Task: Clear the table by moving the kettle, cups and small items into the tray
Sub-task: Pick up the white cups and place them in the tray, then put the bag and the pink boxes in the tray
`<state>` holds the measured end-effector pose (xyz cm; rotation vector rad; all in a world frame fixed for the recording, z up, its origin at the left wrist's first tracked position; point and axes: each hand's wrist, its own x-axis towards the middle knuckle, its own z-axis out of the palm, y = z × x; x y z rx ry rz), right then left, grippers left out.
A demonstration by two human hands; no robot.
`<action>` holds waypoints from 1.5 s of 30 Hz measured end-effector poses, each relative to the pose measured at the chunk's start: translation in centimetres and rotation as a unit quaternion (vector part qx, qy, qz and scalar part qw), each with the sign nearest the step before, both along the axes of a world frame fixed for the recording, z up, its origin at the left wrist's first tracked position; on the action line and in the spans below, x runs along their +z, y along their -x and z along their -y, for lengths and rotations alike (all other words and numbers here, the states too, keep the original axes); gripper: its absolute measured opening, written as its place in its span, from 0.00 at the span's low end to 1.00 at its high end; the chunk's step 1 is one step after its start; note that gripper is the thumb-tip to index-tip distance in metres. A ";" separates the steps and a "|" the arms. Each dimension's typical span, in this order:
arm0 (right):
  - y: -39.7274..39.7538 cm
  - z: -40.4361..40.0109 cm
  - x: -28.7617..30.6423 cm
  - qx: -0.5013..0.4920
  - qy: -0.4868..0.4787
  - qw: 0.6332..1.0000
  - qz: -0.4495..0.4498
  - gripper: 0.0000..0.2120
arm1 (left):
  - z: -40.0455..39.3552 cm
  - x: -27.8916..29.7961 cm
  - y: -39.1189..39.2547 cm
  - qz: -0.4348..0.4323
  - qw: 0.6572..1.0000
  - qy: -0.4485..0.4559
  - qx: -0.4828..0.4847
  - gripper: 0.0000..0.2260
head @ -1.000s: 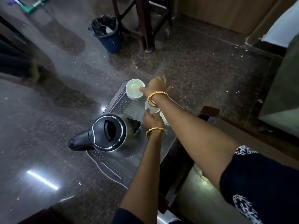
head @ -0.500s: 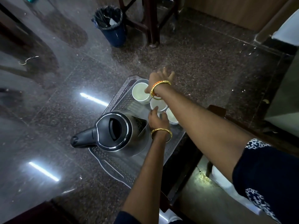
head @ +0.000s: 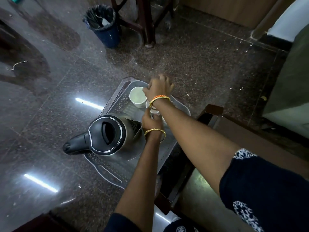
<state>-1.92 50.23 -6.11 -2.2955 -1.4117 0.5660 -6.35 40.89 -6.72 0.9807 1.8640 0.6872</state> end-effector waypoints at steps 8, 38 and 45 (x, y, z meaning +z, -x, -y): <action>-5.3 9.2 2.0 -0.165 -0.147 0.957 -0.187 0.10 | 2.2 2.3 -1.8 -0.049 0.998 -0.040 -0.011 0.16; -23.3 48.7 -10.7 -0.459 0.153 0.755 -0.442 0.09 | 32.8 -10.3 -14.6 -0.342 0.500 -0.007 -0.795 0.29; -23.9 47.3 -8.1 -0.417 0.132 0.739 -0.512 0.11 | 32.7 -7.8 -15.0 -0.351 0.569 -0.062 -0.741 0.19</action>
